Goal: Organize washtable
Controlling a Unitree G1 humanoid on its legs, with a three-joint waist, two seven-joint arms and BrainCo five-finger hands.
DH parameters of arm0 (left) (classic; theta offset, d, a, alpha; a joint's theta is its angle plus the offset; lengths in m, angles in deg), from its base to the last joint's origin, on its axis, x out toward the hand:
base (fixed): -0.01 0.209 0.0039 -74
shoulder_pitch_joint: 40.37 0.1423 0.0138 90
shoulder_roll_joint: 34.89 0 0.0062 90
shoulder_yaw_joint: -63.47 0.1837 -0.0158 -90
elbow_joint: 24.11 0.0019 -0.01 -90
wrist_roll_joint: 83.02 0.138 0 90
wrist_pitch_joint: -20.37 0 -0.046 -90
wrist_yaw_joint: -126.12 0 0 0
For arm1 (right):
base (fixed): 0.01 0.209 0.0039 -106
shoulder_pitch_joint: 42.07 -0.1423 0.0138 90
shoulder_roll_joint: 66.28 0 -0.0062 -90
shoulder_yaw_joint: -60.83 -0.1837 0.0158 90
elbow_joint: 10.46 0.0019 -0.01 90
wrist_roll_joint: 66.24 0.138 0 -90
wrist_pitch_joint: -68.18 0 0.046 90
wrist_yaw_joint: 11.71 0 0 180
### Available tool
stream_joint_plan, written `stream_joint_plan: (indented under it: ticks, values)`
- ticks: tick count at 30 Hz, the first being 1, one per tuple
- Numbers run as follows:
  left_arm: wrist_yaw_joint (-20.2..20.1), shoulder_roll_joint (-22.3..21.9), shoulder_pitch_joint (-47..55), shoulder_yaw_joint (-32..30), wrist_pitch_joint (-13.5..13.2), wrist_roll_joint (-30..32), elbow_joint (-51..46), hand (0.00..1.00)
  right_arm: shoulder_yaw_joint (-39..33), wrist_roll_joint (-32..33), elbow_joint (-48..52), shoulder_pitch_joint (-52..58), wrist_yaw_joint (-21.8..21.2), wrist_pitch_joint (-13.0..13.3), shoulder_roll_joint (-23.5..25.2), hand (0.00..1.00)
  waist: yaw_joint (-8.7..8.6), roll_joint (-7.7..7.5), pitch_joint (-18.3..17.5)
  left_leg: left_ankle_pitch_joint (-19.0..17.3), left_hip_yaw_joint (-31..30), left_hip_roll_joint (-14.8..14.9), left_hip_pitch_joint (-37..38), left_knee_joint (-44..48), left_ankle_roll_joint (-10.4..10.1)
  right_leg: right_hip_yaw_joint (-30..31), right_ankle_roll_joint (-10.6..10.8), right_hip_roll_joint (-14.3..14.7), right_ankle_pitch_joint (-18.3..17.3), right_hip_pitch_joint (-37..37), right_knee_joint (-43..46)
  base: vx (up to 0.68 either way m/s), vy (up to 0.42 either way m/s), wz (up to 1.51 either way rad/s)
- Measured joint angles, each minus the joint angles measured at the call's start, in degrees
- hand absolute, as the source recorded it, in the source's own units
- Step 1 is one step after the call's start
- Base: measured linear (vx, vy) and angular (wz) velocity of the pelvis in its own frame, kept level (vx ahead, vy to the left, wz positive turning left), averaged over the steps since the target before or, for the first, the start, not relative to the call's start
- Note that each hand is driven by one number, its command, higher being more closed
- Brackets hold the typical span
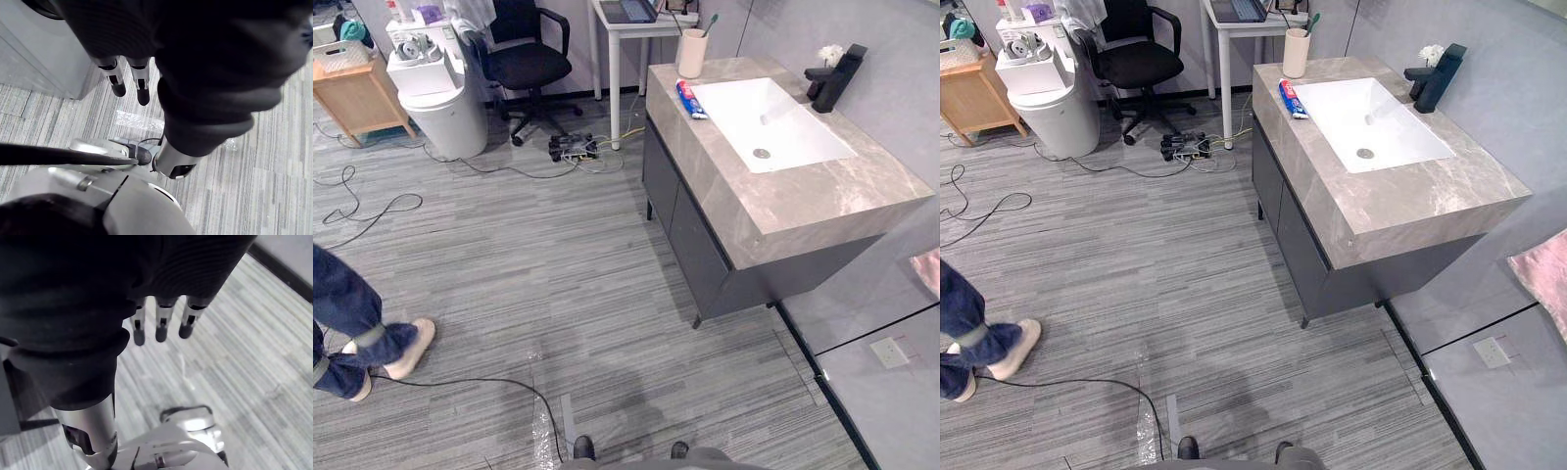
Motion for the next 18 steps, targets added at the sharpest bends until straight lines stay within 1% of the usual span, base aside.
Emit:
stream_joint_plan:
  ticks: [1, 2, 3, 4, 5, 6, 7, 8, 9, 10, 11, 12, 13, 14, 15, 16, 17, 18]
  values:
    - [-0.01, -0.01, 0.0, -0.45, 0.01, -0.01, -0.06, 0.0, -0.1, 0.03, 0.18, -0.05, 0.0, -0.01, 0.04, 0.0, 0.02, -0.21, 0.06, -0.09, -0.02, -0.38, -0.12, 0.01, 0.13, -0.14, 0.42, -0.51, -0.63, -0.25, 0.06, -0.04, 0.087, 0.18]
    - [-0.05, 0.19, 0.02, -1.78, 0.02, -0.04, -0.24, 0.0, -0.39, 0.07, 0.52, 0.04, -0.02, -0.16, 0.07, 0.0, 0.14, -1.27, 0.49, -0.82, 0.39, -1.53, -0.1, 0.46, 1.22, -0.44, 1.74, -2.2, -2.09, -0.56, 1.23, -0.02, 0.12, 0.2]
    - [-0.05, 0.25, 0.1, -2.75, 0.04, -0.04, -0.5, 0.0, -0.95, 0.06, 1.04, 0.08, -0.07, -0.27, 0.3, 0.0, 0.3, -1.67, 0.41, -1.72, 1.3, -2.6, -0.1, 1.34, 2.49, -0.88, 3.26, -3.51, -2.71, -0.68, 2.15, 0.05, 0.191, 0.46]
    - [-0.01, -0.15, 0.23, -3.51, 0.13, -0.04, -1.58, 0.0, -2.65, 0.38, 2.09, 1.51, -0.16, -0.41, 1.3, 0.0, 0.38, -2.68, 0.37, -4.73, 4.35, -4.48, -1.11, 7.77, 4.8, -2.1, 6.76, -6.2, -2.76, -0.23, 5.0, 0.1, 0.172, 0.68]
    - [0.13, -1.48, 0.46, -4.58, -0.1, -0.03, -2.83, 0.0, -4.19, 2.19, 3.81, 1.97, -0.13, -0.42, 1.8, 0.0, 0.31, -1.4, 1.11, -11.19, 6.81, -3.89, -3.01, 15.08, 6.04, -0.14, 5.93, -6.07, -2.06, -3.23, 15.37, 0.09, 0.176, 0.68]
    - [0.15, -1.84, 0.4, -5.52, -0.04, -0.03, -2.83, 0.0, -4.2, 2.94, 4.81, 2.21, -0.18, -0.35, 2.21, 0.0, 0.28, -1.45, 1.37, -13.03, 6.69, -3.13, -3.49, 18.03, 5.99, 1.66, 4.31, -6.11, -1.03, -5.6, 21.79, 0.03, 0.16, 0.48]
    - [0.16, -2.47, 0.48, -7.7, 0.31, -0.06, -3.55, 0.0, -3.92, 4.3, 6.55, 2.96, -0.64, 0.18, 2.59, 0.0, 0.27, -0.18, 1.95, -16.6, 4.82, -2.11, -1.85, 20.34, 7.61, 3.5, 0.2, -4.86, 2.11, -12.12, 36.32, 0.04, 0.165, 0.34]
    - [0.08, -2.43, 0.29, -8.09, 0.33, -0.03, -3.96, 0.0, -3.9, 5.16, 6.8, 3.27, -1.15, 0.52, 3.35, 0.0, 0.22, -0.53, 2.02, -17.38, 4.06, -1.2, -0.4, 20.39, 8.24, 3.02, 0.4, -3.28, -0.52, -15.58, 40.79, 0.08, 0.152, 0.29]
    - [0.01, -2.39, 0.19, -8.29, 0.33, -0.01, -4.02, 0.0, -3.89, 5.23, 6.78, 3.28, -1.16, 0.57, 3.47, 0.0, 0.2, -0.72, 2.06, -17.49, 3.8, -1.01, -0.12, 20.26, 8.41, 2.73, 0.25, -2.72, -0.97, -16.32, 41.03, 0.14, 0.158, 0.26]
    - [-0.12, -2.31, 0.25, -9.19, 0.31, 0.03, -4.46, 0.0, -3.73, 5.57, 6.37, 3.28, -1.15, 0.61, 3.97, 0.0, 0.25, -1.55, 2.21, -17.49, 3.76, -0.97, 1.7, 18.45, 8.43, 1.32, 0.89, -1.35, -1.67, -18.83, 39.27, 0.18, 0.148, 0.12]
    - [-0.11, -2.25, 0.25, -9.39, 0.4, 0.2, -4.41, 0.0, -3.74, 6.15, 6.43, 3.77, -1.2, 0.86, 4.2, 0.0, 0.03, -1.7, 2.19, -17.53, 3.74, -0.97, 3.14, 17.09, 8.47, 0.3, 0.89, -0.18, -1.66, -20.54, 33.83, 0.2, 0.143, 0.09]
    - [-0.11, -2.23, 0.19, -9.38, 0.47, 0.46, -4.38, 0.0, -3.73, 6.16, 6.42, 4.0, -1.22, 0.94, 4.26, 0.0, -0.22, -1.65, 2.17, -17.61, 3.66, -1.15, 3.7, 16.27, 8.43, -0.41, 0.93, 0.48, -1.56, -21.17, 30.25, 0.24, 0.12, 0.09]
    - [-0.1, -2.19, -0.26, -9.27, 0.51, 2.02, -4.34, 0.0, -3.71, 6.13, 6.35, 4.38, -1.26, 1.05, 4.28, 0.0, -0.55, -1.56, 2.15, -17.84, 3.22, -1.79, 4.62, 14.67, 8.15, -0.83, 0.93, 1.85, -0.69, -21.84, 21.23, 0.3, 0.098, 0.18]
    - [-0.18, -1.84, -0.52, -8.94, 0.63, 4.26, -3.98, 0.0, -3.73, 6.08, 6.09, 5.09, -1.26, 0.79, 4.3, 0.0, -0.83, -1.55, 2.15, -18.18, 2.43, -2.85, 5.66, 13.03, 7.95, -1.45, 0.28, 2.54, 1.68, -21.97, 11.68, 0.44, 0.087, 0.25]
    - [-0.16, -1.64, -0.75, -8.9, 0.81, 5.14, -3.61, 0.0, -3.74, 6.01, 6.0, 5.43, -1.27, 0.58, 4.43, 0.0, -1.04, -1.56, 2.16, -18.34, 1.89, -3.57, 6.8, 12.16, 7.79, -1.72, 0.0, 2.58, 3.15, -21.96, 7.33, 0.44, 0.047, 0.41]
    - [-0.16, -1.61, -0.76, -8.85, 1.34, 6.83, -3.55, 0.0, -3.97, 5.26, 5.18, 6.31, -1.29, 0.08, 5.36, 0.0, -1.73, -1.36, 2.3, -19.1, 0.67, -4.66, 8.61, 10.44, 7.26, -1.91, -0.41, 2.66, 6.19, -21.94, 0.76, 0.52, 0.004, 0.48]
    - [-0.22, -1.74, -0.79, -8.72, 1.6, 7.65, -3.56, 0.0, -4.2, 4.78, 5.02, 7.19, -1.4, -0.32, 5.76, 0.0, -2.03, -0.9, 2.6, -19.93, -0.14, -5.09, 10.43, 9.74, 6.78, -1.97, -1.25, 2.81, 7.35, -21.98, -1.19, 0.57, -0.032, 0.61]
    - [-0.55, -1.94, -0.83, -8.71, 1.69, 8.66, -3.58, 0.0, -4.19, 3.65, 4.89, 7.9, -1.67, -0.9, 6.28, 0.0, -2.44, -0.38, 2.76, -21.15, -1.26, -5.05, 11.83, 9.72, 5.64, -1.94, -2.3, 3.05, 7.92, -22.19, -0.94, 0.76, -0.091, 0.84]
